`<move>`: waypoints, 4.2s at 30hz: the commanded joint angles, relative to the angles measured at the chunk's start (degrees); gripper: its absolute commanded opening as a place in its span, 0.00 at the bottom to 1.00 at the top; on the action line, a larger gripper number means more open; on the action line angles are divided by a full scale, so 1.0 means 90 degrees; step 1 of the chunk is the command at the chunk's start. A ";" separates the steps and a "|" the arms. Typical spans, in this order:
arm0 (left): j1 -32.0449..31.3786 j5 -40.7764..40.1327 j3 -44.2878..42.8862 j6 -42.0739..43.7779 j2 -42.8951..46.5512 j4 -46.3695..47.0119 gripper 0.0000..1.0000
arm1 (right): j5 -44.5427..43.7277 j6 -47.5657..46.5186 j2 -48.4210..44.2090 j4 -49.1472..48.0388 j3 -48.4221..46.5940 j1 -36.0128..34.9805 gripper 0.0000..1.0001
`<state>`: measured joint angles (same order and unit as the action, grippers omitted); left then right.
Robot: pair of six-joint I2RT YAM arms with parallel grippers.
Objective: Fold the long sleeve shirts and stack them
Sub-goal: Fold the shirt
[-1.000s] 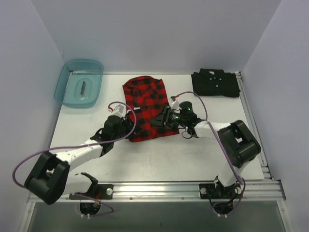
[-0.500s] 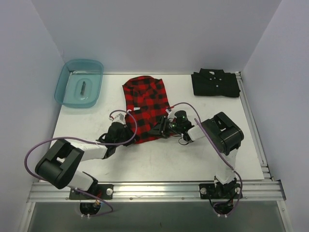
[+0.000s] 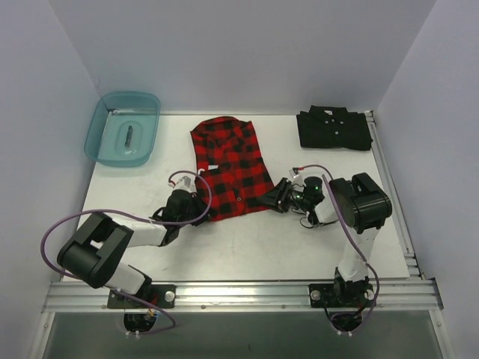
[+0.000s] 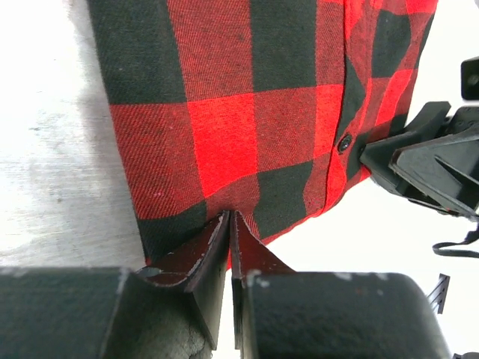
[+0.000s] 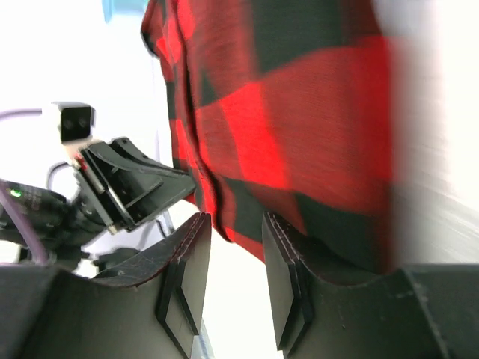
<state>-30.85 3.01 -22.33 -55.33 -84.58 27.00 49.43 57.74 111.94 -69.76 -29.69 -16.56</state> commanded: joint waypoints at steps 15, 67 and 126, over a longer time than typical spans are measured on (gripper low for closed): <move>0.0703 -0.0285 -0.1658 0.0894 0.1302 -0.2209 0.43 | -0.0492 -0.0527 -0.1891 0.2788 -0.1286 0.0766 0.37; 0.0059 -0.0216 -0.0186 0.0611 0.0853 -0.0804 0.41 | -0.1332 0.0265 -0.0603 0.0788 -0.0345 -0.0592 0.39; -0.3341 -0.2179 -0.3016 0.0929 0.1076 -0.5128 0.78 | -0.4623 -0.2909 -0.6276 0.9372 -0.0714 -0.0826 0.43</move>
<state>-64.47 -11.46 -45.10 -53.30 -79.20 -13.80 6.37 32.47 56.34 12.56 -36.27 -24.25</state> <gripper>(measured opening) 0.774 0.420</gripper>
